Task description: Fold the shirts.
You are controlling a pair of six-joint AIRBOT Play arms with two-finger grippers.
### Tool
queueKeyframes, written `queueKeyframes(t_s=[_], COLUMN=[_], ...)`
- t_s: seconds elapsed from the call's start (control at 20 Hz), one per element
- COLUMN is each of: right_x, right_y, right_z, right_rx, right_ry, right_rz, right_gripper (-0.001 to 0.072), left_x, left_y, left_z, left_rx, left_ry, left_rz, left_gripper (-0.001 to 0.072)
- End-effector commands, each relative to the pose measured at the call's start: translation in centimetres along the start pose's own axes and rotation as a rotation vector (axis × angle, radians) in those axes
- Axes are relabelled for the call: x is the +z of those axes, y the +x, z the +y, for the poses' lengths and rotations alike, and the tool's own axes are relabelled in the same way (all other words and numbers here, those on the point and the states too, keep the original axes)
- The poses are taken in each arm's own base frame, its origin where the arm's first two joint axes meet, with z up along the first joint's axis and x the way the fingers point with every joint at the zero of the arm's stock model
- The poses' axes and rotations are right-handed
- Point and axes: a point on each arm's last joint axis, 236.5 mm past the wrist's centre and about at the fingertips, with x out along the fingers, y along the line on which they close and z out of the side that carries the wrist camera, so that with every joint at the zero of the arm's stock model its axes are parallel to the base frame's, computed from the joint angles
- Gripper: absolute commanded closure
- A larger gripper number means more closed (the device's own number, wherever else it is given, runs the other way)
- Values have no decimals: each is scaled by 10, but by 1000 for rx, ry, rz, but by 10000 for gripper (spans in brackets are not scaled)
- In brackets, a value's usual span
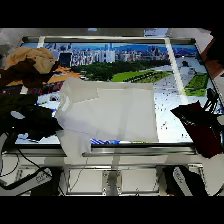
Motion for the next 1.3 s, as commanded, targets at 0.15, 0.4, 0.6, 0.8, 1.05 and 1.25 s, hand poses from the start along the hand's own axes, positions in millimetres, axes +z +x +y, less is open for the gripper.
queueKeyframes(t_s=[0.15,0.4,0.6,0.8,1.05,1.25], right_x=[-28,-136,-200,-194,-166,-164], right_y=[-1,12,27,48,65,68], right_z=[5,-24,-17,-17,-38,-39], right_rx=[22,-53,14,40,-24,-29], right_ry=[7,255,402,533,642,669], right_rz=[118,453,591,496,335,324], right_gripper=[409,438,349,191,271,271], left_x=[-1,-5,-6,-7,-5,-5], left_y=[2,2,2,2,2,2], left_z=[-13,-16,-17,-17,-21,-21], left_rx=[-51,-66,-70,-72,-87,-87], left_ry=[16,47,59,77,73,73], left_rz=[9,25,28,30,24,24], left_gripper=[693,693,693,693,693,693])
